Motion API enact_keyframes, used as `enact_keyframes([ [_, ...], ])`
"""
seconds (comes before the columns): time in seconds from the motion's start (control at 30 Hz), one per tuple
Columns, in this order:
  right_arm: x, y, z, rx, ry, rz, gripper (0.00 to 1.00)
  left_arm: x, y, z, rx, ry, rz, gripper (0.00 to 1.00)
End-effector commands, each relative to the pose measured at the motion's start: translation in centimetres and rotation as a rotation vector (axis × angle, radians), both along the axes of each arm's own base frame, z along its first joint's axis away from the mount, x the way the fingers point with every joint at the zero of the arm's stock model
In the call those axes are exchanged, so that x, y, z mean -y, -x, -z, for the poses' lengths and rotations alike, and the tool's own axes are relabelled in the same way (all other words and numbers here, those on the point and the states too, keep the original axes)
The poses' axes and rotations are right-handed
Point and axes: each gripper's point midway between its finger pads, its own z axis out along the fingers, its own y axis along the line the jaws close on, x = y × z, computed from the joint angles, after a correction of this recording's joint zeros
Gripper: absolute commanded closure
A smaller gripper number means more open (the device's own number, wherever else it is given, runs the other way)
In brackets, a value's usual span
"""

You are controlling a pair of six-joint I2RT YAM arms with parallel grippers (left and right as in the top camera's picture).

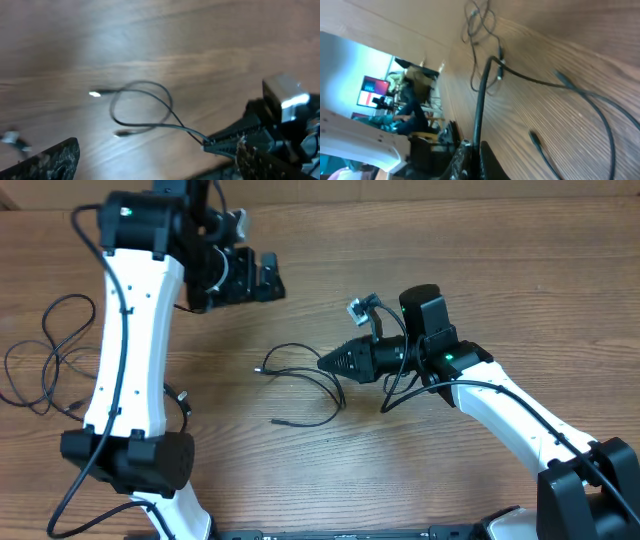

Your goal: Untangle cables

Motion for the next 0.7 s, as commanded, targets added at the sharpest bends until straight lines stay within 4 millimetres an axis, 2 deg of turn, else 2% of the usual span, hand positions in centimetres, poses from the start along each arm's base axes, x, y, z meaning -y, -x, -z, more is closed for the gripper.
enact_keyframes([
  [0.0, 0.0, -0.7, -1.4, -0.044, -0.051, 0.025, 0.96, 2.7, 1.2, 0.5, -0.068, 0.139, 0.054, 0.0],
  [0.23, 0.4, -2.7, -3.4, -0.032, -0.117, 0.087, 0.96, 5.8, 2.7, 0.9, -0.228, 0.371, 0.032, 0.02],
  [0.5, 0.6, -2.7, -3.7, -0.054, -0.132, 0.084, 0.96, 6.4, 2.3, 3.9, -0.366, 0.392, -0.129, 0.16],
  [0.67, 0.6, -2.6, -3.7, -0.055, -0.135, 0.079, 0.96, 7.9, 2.6, 5.2, -0.389, 0.401, -0.118, 0.2],
])
